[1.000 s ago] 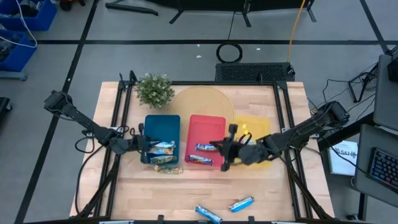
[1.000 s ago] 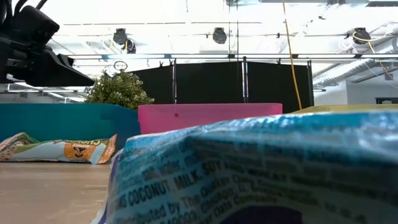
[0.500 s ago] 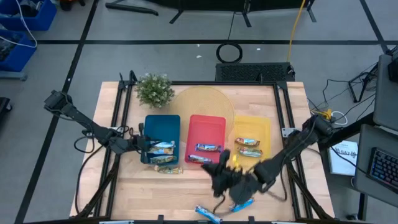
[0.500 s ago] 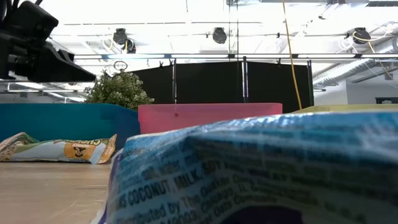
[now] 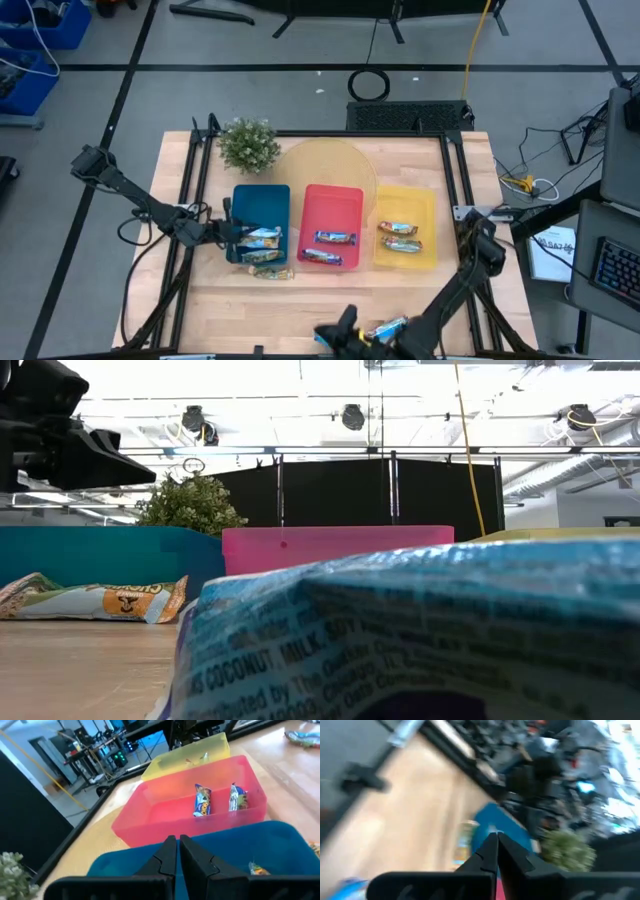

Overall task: Pick and place Granola Bars by type
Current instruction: Put the red granola bar into the yellow bin

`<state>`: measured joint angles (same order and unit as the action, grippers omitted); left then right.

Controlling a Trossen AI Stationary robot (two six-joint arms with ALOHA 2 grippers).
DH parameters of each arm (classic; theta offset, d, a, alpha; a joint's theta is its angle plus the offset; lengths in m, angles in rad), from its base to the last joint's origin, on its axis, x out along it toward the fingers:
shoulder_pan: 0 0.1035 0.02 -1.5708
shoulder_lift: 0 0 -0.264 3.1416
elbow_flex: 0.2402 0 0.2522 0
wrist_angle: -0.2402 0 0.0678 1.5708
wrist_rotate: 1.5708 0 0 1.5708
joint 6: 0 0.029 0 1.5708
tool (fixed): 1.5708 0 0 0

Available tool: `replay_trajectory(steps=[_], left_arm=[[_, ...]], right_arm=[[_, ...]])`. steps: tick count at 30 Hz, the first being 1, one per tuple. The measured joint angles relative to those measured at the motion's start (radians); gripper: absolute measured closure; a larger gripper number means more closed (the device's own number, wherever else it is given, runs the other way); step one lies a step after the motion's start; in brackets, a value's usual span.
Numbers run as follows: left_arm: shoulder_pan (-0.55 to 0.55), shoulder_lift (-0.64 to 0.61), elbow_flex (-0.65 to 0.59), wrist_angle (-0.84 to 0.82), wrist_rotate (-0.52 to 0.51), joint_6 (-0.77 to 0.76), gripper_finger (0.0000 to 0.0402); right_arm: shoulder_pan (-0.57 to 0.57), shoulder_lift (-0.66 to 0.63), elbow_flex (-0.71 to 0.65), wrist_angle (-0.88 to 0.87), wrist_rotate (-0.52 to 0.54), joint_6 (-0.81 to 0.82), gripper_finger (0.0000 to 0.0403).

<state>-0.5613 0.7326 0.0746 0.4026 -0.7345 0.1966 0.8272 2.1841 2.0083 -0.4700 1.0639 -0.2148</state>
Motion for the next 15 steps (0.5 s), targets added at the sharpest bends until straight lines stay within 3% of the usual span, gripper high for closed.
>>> replay_trajectory(steps=[3,9,15], left_arm=[[0.003,0.000,0.000,0.002,0.000,0.047,0.0371],[0.025,0.000,0.000,0.053,0.000,0.057,0.0371],[0.053,0.000,0.000,0.080,0.001,0.063,0.0371]], right_arm=[[0.026,0.011,-0.001,-0.042,-0.132,0.068,0.0389],[0.066,0.002,-0.018,-0.240,-0.323,0.372,0.0351],[0.097,0.000,-0.018,-0.453,-0.338,0.707,0.0306]])
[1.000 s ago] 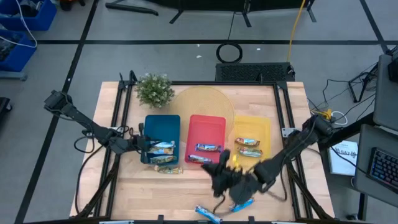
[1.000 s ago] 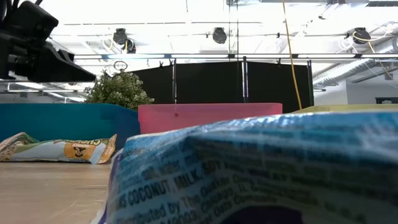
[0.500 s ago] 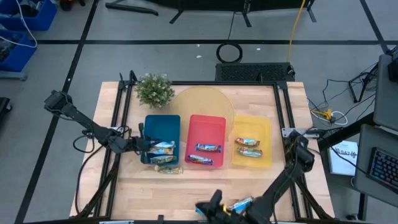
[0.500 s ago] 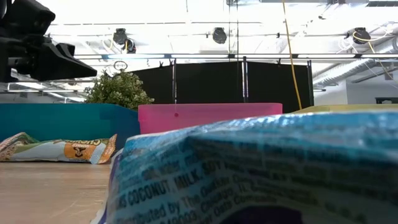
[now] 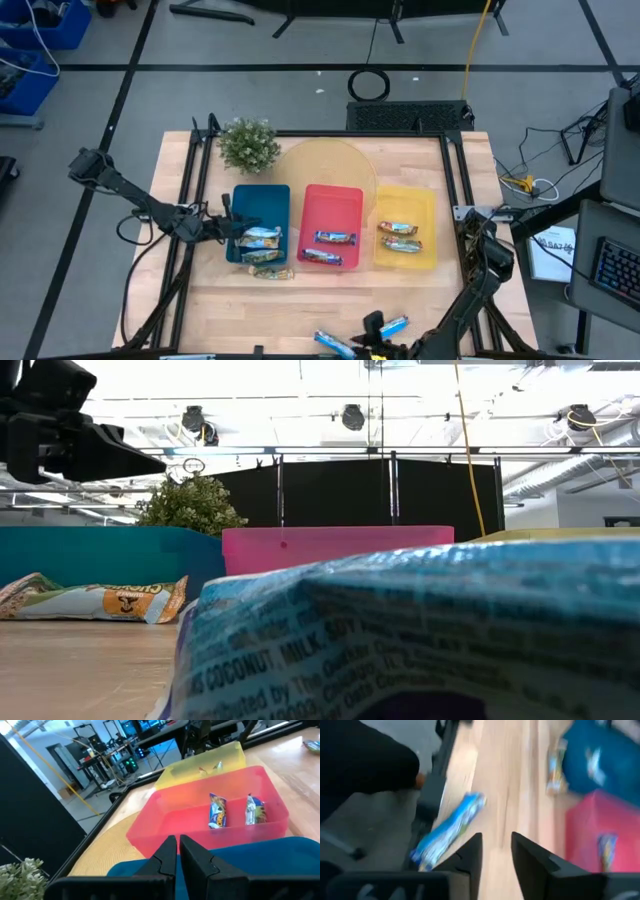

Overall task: Pick and place Granola Bars by type
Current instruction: Put the red granola bar into the yellow bin

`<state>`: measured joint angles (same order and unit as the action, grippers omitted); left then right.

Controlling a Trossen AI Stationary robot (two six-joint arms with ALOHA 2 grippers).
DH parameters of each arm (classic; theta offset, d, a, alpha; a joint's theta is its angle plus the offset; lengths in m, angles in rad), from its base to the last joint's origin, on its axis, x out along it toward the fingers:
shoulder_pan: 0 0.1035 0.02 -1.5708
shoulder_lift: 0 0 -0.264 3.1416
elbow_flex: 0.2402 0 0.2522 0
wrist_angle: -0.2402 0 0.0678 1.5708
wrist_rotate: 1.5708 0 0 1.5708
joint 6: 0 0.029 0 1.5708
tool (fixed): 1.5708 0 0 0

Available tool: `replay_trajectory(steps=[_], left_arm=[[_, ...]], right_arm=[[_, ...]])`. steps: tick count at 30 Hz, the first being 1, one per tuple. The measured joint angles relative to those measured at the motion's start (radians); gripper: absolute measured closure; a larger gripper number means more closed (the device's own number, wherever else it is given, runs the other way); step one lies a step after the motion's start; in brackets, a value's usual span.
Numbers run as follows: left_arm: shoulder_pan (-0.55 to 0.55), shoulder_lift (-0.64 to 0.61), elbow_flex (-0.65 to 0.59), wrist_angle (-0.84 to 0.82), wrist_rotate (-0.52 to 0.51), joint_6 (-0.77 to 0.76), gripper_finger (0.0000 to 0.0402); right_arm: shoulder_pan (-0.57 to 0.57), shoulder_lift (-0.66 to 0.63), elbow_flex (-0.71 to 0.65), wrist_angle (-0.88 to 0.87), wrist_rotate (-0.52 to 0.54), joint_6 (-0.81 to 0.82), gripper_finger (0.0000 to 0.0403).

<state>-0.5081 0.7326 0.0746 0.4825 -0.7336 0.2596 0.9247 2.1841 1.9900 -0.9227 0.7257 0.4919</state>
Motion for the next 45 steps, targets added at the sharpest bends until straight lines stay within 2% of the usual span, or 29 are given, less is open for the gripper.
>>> replay_trajectory(steps=[5,11,16,19,25,30,40,45], left_arm=[[0.006,0.000,0.000,-0.002,0.001,-0.010,0.0371],[0.006,0.000,0.000,-0.036,0.003,-0.033,0.0371],[0.006,0.000,0.000,-0.094,0.034,-0.066,0.0371],[0.006,0.000,0.000,-0.089,0.075,-0.097,0.0371],[0.006,0.000,0.000,-0.085,0.117,-0.112,0.0371],[0.006,0.000,0.000,-0.089,0.117,-0.125,0.0371],[0.006,0.000,0.000,-0.089,0.116,-0.131,0.0371],[0.006,0.000,0.000,-0.087,0.115,-0.132,0.0371]], right_arm=[[-0.001,0.000,0.000,-0.130,-0.169,0.199,0.0254],[-0.007,-0.001,-0.055,-0.166,-0.305,0.217,0.0215],[-0.030,0.001,-0.171,-0.142,-0.431,0.205,0.0209],[-0.042,0.001,-0.243,-0.117,-0.446,0.202,0.0212],[-0.081,-0.009,-0.370,-0.017,-0.560,0.157,0.0214],[-0.113,-0.007,-0.408,-0.001,-0.584,0.167,0.0240],[-0.175,-0.041,-0.410,0.039,-0.564,0.061,0.0361],[-0.198,-0.122,-0.419,0.007,-0.539,0.003,0.0377]])
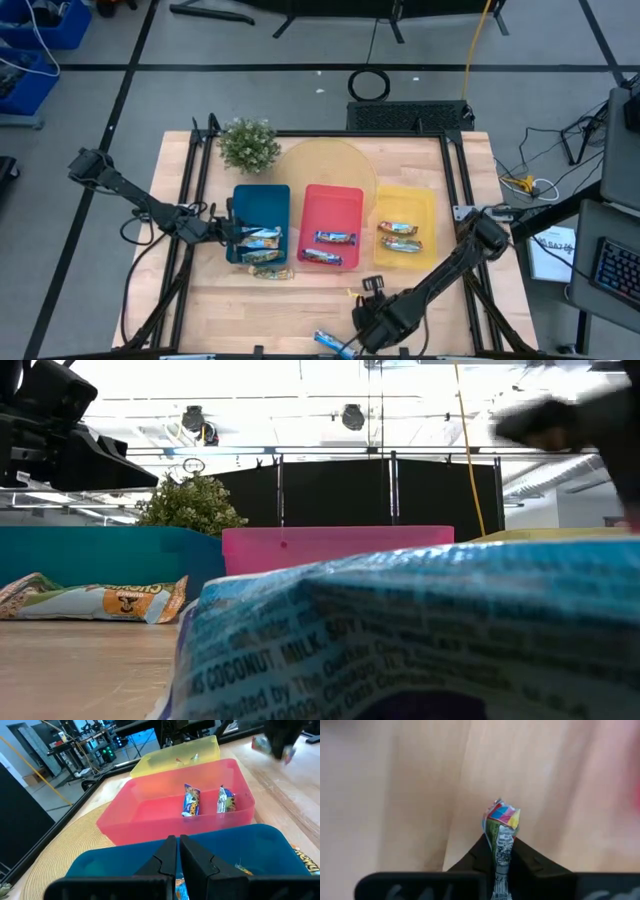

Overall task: Pick and place Granola Bars by type
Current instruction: Put the red granola bar into the yellow bin, then put the blue granola bar into the red bin

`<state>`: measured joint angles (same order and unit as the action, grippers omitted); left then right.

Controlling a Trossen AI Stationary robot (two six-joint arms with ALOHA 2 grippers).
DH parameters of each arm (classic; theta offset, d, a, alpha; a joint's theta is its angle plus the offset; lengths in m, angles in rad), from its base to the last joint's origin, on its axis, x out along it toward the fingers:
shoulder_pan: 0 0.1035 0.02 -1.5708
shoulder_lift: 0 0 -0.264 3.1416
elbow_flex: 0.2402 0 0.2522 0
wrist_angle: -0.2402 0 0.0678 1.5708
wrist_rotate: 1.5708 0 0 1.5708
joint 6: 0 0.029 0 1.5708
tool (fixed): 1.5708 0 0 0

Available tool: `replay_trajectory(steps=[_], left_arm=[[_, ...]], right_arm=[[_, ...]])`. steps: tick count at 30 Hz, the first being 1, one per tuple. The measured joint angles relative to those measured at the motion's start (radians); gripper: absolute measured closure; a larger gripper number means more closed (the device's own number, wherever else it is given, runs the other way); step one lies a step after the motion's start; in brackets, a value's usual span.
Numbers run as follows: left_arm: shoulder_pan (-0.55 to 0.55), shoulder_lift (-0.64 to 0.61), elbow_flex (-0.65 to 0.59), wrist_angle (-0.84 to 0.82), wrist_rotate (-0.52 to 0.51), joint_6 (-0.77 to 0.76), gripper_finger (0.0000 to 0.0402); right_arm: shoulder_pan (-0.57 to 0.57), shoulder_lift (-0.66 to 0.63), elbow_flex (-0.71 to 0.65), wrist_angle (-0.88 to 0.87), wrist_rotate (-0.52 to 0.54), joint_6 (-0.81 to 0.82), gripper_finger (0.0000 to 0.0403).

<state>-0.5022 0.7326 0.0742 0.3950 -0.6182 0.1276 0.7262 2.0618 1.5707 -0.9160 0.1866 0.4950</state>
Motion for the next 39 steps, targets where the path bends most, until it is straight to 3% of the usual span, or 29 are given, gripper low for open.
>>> replay_trajectory(steps=[5,10,12,21,25,33,39], left_arm=[[0.000,0.000,0.000,-0.001,-0.001,0.002,0.0371],[0.000,0.000,0.000,-0.001,-0.001,0.000,0.0371],[0.000,0.000,0.000,-0.001,-0.001,0.000,0.0371],[-0.002,0.000,0.000,-0.003,0.014,-0.003,0.0371],[-0.002,0.000,0.000,-0.003,0.016,-0.002,0.0371],[-0.002,0.000,0.000,-0.003,0.016,0.005,0.0371],[-0.002,0.000,0.000,-0.009,0.016,0.001,0.0371]], right_arm=[[-0.029,-0.145,0.006,-0.107,0.078,-0.055,0.0378],[-0.099,-0.263,0.000,-0.353,0.209,0.020,0.0381],[-0.141,-0.293,-0.038,-0.402,0.210,0.039,0.0382],[-0.328,-0.362,-0.300,-0.260,0.124,0.100,0.0379],[-0.367,-0.364,-0.348,-0.257,0.111,0.114,0.0348],[-0.386,-0.385,-0.354,-0.246,0.128,0.110,0.0250],[-0.365,-0.463,-0.321,-0.205,0.124,0.233,0.0220]])
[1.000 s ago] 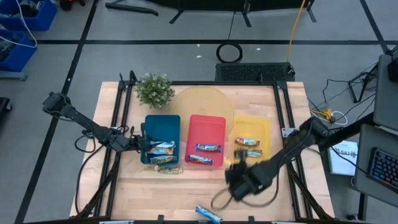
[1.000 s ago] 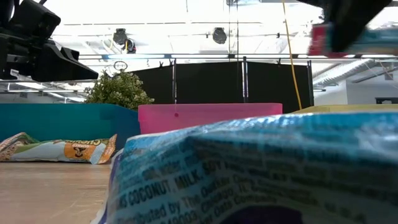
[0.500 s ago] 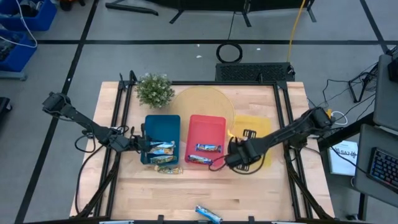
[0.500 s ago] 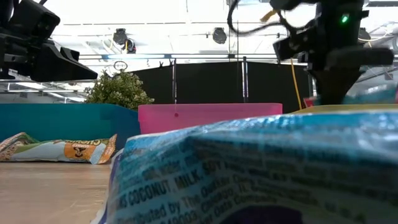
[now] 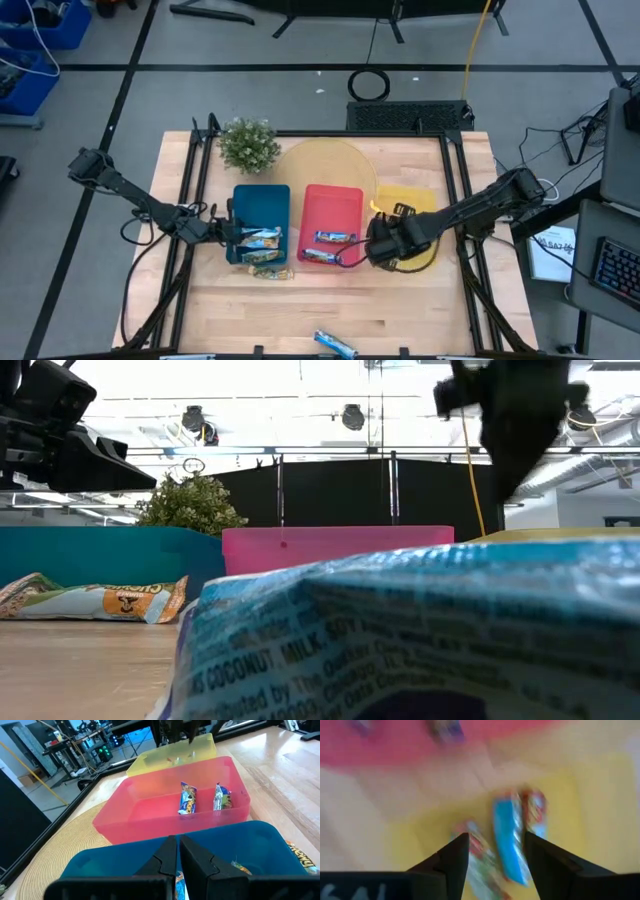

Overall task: Pick and place Granola Bars by type
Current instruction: Put the blue granola bar into the red bin

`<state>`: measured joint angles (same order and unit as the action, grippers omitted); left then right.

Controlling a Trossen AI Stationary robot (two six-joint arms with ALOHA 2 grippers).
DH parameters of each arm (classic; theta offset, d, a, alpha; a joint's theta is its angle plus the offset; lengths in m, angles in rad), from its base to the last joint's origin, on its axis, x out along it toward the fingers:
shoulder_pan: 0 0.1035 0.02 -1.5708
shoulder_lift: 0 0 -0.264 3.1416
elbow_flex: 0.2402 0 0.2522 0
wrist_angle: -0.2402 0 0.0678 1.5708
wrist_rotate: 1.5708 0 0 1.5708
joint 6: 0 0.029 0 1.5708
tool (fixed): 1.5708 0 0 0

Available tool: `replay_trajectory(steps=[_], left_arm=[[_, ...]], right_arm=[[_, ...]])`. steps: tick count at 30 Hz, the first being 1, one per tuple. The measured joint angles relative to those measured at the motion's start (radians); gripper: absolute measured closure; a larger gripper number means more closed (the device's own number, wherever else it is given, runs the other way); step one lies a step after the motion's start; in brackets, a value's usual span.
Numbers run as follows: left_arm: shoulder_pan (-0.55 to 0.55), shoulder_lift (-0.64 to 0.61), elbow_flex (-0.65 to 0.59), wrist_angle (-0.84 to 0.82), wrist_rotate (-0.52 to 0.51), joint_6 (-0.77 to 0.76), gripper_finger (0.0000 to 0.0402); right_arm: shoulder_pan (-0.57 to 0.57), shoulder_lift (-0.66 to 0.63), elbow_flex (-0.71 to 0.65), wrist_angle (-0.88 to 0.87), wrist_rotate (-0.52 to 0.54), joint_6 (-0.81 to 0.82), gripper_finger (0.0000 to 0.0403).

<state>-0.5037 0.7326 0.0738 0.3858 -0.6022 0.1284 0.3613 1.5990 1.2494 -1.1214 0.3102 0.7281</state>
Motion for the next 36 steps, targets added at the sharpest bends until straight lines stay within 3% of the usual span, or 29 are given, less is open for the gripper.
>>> replay_trajectory(steps=[6,9,13,16,22,31,36], left_arm=[[0.000,0.000,0.000,-0.002,0.000,0.004,0.0371],[0.000,0.000,0.000,-0.003,0.000,0.004,0.0371],[0.000,0.000,0.000,-0.003,0.000,-0.001,0.0371],[0.000,0.000,0.000,-0.013,0.000,-0.003,0.0371],[0.000,0.000,0.000,-0.022,0.000,-0.003,0.0371],[0.000,0.000,0.000,-0.032,0.000,-0.003,0.0371],[0.000,0.000,0.000,-0.060,0.000,-0.004,0.0371]], right_arm=[[0.150,0.029,0.107,0.327,0.006,-0.056,0.0233],[0.229,0.106,0.173,0.354,0.057,-0.091,0.0256],[0.305,0.219,0.237,0.407,0.006,-0.084,0.0284],[0.354,0.297,0.273,0.545,-0.036,-0.116,0.0288],[0.432,0.380,0.385,0.627,-0.048,-0.206,0.0290],[0.458,0.382,0.321,0.839,-0.128,-0.269,0.0343],[0.450,0.382,0.205,1.067,-0.206,-0.267,0.0381]])
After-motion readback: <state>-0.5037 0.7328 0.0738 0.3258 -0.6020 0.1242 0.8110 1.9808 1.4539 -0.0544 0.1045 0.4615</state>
